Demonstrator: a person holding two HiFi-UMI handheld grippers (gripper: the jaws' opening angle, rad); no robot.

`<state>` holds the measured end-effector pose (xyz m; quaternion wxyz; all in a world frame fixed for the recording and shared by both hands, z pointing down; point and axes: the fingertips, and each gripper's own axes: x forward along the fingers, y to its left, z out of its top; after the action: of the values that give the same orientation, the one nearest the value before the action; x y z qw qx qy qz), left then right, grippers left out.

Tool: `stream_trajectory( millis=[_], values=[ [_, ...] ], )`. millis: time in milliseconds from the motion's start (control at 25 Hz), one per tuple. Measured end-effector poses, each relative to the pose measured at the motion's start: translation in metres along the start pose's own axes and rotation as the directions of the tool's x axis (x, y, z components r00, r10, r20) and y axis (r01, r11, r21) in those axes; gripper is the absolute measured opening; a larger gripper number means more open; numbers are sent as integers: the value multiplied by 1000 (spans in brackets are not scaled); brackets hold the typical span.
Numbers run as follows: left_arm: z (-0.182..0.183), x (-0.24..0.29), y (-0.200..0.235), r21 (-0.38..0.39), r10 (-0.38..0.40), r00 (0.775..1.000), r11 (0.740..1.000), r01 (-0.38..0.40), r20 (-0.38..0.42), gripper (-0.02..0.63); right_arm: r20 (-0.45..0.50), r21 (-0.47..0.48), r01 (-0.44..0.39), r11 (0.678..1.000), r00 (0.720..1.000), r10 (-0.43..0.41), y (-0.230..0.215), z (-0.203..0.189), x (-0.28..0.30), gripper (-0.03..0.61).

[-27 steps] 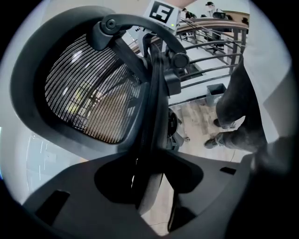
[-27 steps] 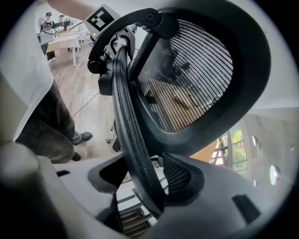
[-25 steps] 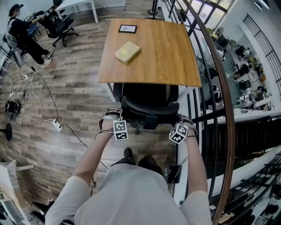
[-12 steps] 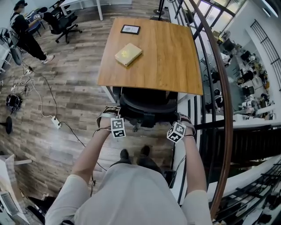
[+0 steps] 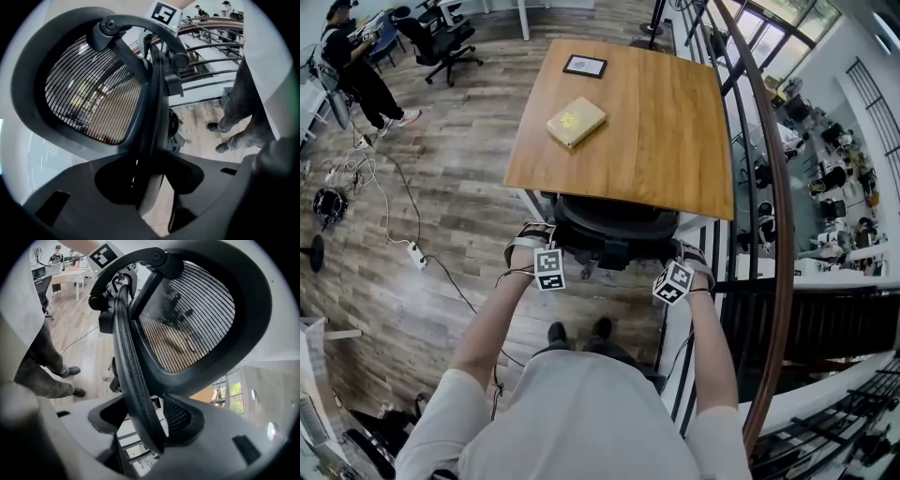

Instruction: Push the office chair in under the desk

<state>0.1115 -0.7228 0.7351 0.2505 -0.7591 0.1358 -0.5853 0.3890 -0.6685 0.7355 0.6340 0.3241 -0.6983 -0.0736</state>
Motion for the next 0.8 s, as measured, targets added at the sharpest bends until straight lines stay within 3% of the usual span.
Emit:
stream_trajectory(
  millis=[640, 800],
  values=[
    [4, 28, 37, -15, 13, 1000, 1000, -14, -24, 166, 3, -30, 5, 1000, 1000, -5, -44, 0, 30, 229],
    [6, 28, 36, -37, -10, 1000, 999, 9, -27, 219, -4, -45, 8, 999, 1000, -8, -47, 0, 28, 232]
  ],
)
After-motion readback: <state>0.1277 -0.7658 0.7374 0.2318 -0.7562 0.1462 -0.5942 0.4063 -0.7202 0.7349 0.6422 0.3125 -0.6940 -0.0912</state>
